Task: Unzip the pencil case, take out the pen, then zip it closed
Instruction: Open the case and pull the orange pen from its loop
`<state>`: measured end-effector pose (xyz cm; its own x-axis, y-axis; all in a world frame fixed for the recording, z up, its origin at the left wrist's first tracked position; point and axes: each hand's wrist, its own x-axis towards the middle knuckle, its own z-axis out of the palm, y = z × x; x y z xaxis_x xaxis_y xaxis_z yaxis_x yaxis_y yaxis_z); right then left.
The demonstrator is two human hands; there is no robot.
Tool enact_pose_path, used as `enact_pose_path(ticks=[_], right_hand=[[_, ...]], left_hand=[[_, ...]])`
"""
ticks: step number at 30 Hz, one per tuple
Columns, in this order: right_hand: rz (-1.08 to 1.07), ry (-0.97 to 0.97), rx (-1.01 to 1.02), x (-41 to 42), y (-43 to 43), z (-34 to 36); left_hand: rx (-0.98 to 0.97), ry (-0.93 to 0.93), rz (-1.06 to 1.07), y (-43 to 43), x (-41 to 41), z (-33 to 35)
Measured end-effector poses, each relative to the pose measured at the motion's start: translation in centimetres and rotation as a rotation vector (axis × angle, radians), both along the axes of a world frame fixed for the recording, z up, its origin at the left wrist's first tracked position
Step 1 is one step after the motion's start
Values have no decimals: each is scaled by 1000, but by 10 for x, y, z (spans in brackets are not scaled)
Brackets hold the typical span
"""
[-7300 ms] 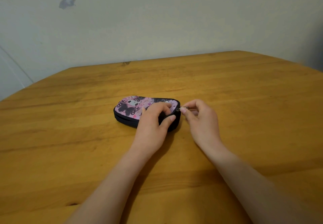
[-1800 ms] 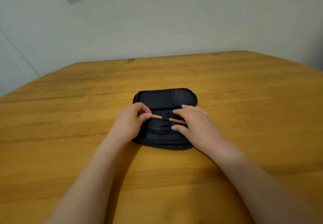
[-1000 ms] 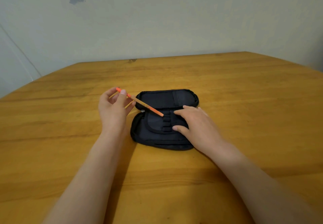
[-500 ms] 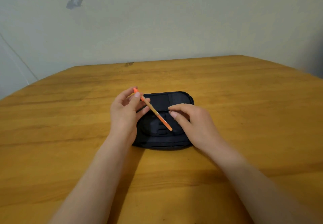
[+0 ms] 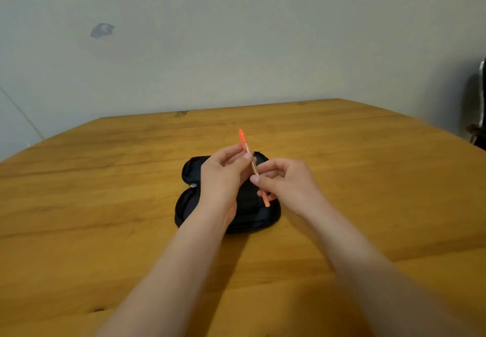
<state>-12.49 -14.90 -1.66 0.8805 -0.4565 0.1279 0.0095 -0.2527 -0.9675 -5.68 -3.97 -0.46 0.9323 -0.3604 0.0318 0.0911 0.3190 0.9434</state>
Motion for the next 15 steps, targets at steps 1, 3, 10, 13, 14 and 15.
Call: enact_pose_path(ticks=[1,3,10,13,14,15], right_hand=[[-40,-2,-4,-3,-4,1],[-107,-16,-9,-10,-13,2],[-112,4,146,-36,-42,3],[-146,33,184,-41,-57,0],[-164,45,183,-42,-61,-2],[-183,60,184,-42,-65,-5]], left_hand=[[29,-18,-19,-6,-6,-1],[58,-26,-54,-18,-18,-3],[77,63,-94,-54,-39,-5],[94,67,-103,-68,-45,-8],[107,68,-102,-73,-48,-9],[126,67,-99,-77,-49,-11]])
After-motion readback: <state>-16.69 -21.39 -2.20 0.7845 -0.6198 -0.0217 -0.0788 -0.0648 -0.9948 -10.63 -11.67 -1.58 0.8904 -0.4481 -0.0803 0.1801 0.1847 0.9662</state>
